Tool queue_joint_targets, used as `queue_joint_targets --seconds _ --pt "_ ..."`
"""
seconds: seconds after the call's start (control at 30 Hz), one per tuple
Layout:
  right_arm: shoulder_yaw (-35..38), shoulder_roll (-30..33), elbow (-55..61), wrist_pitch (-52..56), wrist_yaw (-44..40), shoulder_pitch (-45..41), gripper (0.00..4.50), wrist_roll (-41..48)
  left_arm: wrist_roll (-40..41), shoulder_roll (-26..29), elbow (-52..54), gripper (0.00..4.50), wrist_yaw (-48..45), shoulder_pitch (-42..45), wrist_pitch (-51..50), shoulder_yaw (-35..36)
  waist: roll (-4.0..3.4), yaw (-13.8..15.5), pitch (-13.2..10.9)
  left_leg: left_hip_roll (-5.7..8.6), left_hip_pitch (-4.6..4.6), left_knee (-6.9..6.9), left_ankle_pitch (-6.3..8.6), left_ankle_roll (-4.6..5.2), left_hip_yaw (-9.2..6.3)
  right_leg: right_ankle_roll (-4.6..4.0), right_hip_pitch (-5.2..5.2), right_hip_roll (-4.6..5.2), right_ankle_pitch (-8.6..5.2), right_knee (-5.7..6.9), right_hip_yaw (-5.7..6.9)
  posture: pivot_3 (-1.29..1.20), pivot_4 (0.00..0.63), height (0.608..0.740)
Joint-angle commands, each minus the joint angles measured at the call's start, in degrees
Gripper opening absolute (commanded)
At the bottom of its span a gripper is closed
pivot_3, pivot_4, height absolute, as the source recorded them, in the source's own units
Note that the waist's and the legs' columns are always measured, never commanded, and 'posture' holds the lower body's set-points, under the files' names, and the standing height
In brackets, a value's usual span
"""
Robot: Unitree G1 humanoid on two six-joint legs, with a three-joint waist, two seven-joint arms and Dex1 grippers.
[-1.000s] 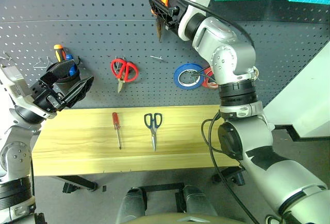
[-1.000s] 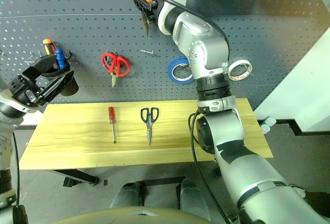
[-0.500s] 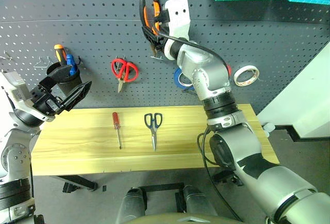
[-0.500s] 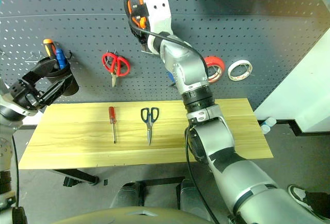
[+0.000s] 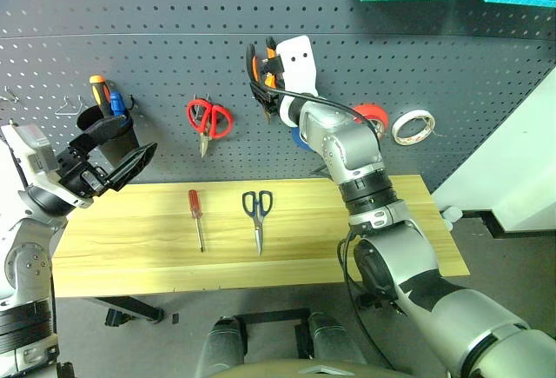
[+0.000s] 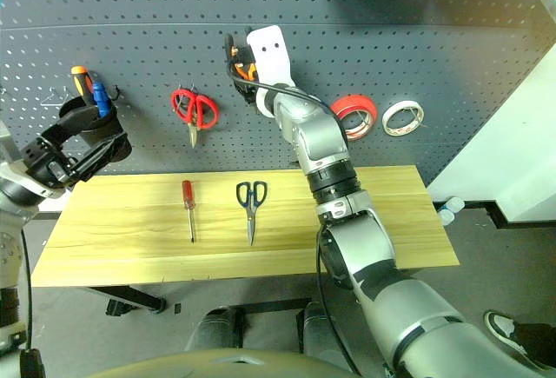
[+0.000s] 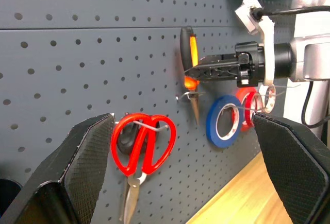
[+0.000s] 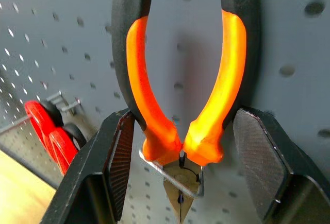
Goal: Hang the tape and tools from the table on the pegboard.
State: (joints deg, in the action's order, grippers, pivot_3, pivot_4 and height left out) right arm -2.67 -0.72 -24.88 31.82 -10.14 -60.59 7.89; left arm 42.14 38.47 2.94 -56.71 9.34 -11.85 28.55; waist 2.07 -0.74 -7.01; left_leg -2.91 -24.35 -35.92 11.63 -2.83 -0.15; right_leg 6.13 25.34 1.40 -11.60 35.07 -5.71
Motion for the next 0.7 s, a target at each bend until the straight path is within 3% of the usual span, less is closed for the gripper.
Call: queue_joint_targets --seconds 0.03,0.1,0.4,0.7 --pt "0.6 -0.3 4.7 1.7 -0.3 -0.7 3.89 0.9 -0.2 0.7 0.1 4.5 -0.4 1.4 1.0 0.4 0.0 0.0 0.0 0.0 0.0 0.0 0.0 0.0 0.0 0.0 0.0 0.0 0.0 0.0 0.0 0.18 0.047 0.74" --pt "0.3 -0.1 5.5 1.8 -0.4 -0.7 4.47 0.4 -0.2 0.6 0.0 4.5 -0.4 1.6 1.0 0.4 0.0 0.0 0.0 0.0 0.0 0.0 0.0 0.0 0.0 0.0 0.0 0.0 0.0 0.0 0.0 0.18 0.048 0.74" --pt "1.8 0.6 12.9 6.0 -1.3 -1.2 4.47 2.7 -0.4 -0.2 -0.2 4.5 -0.5 1.7 1.2 -0.2 -0.01 0.0 0.0 -0.01 0.0 0.0 0.0 0.0 0.0 -0.01 0.0 0.0 -0.01 0.0 0.0 0.17 0.056 0.74" --pt "5.4 5.4 23.6 13.5 -3.4 0.9 4.47 6.9 -0.6 -0.5 -0.5 4.5 -1.0 1.1 1.1 -0.8 -0.02 0.0 0.0 -0.01 0.0 -0.02 0.0 0.0 0.0 -0.04 0.0 0.02 -0.03 -0.01 0.0 0.16 0.07 0.74"
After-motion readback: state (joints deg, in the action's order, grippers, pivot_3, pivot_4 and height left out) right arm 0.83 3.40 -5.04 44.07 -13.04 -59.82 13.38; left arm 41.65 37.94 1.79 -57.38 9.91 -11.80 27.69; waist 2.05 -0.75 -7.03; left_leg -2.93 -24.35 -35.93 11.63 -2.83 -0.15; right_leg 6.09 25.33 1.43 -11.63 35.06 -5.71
